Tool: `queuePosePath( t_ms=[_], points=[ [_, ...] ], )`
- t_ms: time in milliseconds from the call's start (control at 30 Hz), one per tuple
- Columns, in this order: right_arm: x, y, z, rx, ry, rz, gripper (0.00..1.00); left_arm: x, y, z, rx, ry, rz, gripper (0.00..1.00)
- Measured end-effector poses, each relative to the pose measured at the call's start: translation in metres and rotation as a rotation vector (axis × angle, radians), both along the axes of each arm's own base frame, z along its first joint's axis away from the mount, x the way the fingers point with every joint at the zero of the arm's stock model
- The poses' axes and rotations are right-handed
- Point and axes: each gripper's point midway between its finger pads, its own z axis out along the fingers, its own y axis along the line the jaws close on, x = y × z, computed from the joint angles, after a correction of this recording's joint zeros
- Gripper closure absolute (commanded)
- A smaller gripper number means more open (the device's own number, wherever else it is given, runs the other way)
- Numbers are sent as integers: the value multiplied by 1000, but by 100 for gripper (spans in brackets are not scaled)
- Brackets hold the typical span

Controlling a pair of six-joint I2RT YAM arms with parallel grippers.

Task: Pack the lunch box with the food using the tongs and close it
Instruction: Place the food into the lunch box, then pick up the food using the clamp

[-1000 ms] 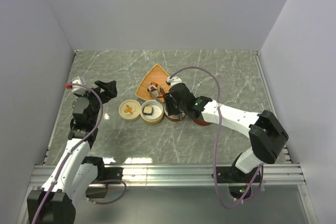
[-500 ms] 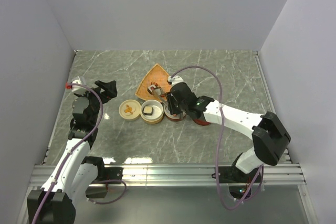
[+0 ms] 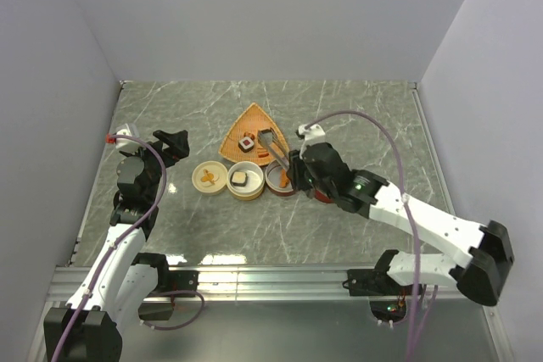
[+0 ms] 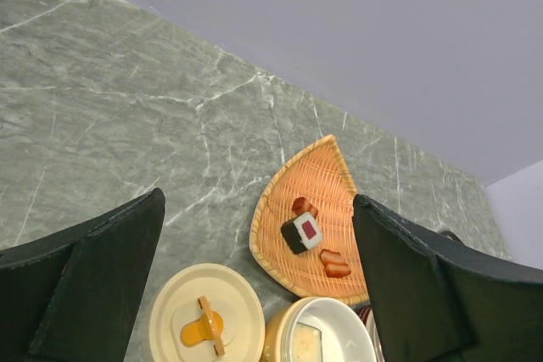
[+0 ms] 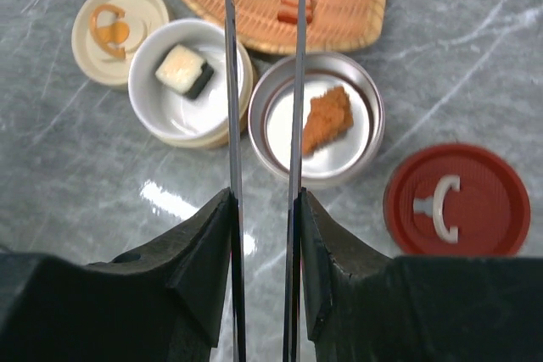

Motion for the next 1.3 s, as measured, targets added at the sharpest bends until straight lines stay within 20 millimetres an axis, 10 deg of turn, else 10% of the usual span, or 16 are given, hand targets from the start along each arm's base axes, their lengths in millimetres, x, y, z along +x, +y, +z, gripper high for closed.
queuePosePath(
  t_ms=[500, 1300],
  points=[
    [-64, -44, -35, 4, 106, -45, 71, 0, -1, 0, -2, 0, -4, 0],
    [-68, -43, -43, -8, 134, -42, 49, 1, -2, 1, -2, -5, -11, 0]
  ],
)
